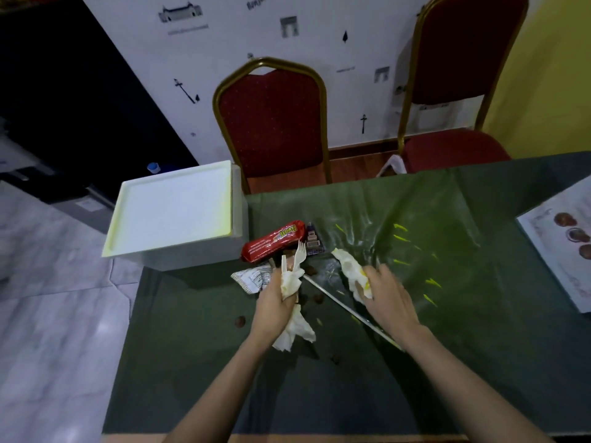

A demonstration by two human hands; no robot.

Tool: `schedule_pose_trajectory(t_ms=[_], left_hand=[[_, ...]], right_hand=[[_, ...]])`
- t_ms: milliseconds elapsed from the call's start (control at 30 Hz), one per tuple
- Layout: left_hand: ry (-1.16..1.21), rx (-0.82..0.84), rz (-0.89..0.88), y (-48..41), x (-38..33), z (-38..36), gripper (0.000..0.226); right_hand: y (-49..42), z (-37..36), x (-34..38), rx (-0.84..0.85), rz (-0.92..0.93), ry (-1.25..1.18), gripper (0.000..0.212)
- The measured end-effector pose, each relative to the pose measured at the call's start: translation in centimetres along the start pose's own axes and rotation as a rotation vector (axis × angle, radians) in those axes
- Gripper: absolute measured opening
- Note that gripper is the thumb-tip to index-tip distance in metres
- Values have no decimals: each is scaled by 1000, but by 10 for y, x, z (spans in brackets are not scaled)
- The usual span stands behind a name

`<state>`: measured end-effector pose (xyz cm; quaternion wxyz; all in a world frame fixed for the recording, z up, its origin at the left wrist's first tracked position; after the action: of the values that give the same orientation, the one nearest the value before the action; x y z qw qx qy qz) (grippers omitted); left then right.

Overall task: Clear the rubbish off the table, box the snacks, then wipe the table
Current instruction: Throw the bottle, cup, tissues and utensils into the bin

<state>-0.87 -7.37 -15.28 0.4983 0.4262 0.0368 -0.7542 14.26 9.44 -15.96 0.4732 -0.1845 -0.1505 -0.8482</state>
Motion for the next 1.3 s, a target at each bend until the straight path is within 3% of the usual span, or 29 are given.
schedule_pose_trajectory(t_ms=[167,400,500,633,800,933,1133,1300], left_hand=[[-40,27,-39,4,4,10,41],[15,65,-96,15,15,27,56],[53,107,-108,15,21,32,43],[72,135,-121,16,23,37,19],[97,201,-108,21,35,38,14],[112,231,-100,32,51,43,15],[162,228,-53,32,68,66,7],[150,209,-14,30,79,87,3]], right_hand=[[3,-3,12,47,-22,18,43],[19,9,36,27,-45,6,36],[34,12,49,5,-100,-10,49],[53,11,68,-46,-211,-126,44],[76,-1,92,-68,-232,-266,44],[89,-12,111,-81,-177,-282,57],[82,-22,122,-166,-170,-314,26],[54,-33,132,-169,-78,-232,27]])
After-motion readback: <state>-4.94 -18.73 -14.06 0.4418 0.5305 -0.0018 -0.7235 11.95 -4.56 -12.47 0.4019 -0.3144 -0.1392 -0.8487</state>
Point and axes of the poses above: each hand's wrist, its own y-axis away from the middle knuckle, its own z-axis out of the back of the hand, x = y × z, the point moved 3 cm from there along -y, towards the middle knuckle, and after that the axes turned 13 degrees about z, right-handed, at the moved point
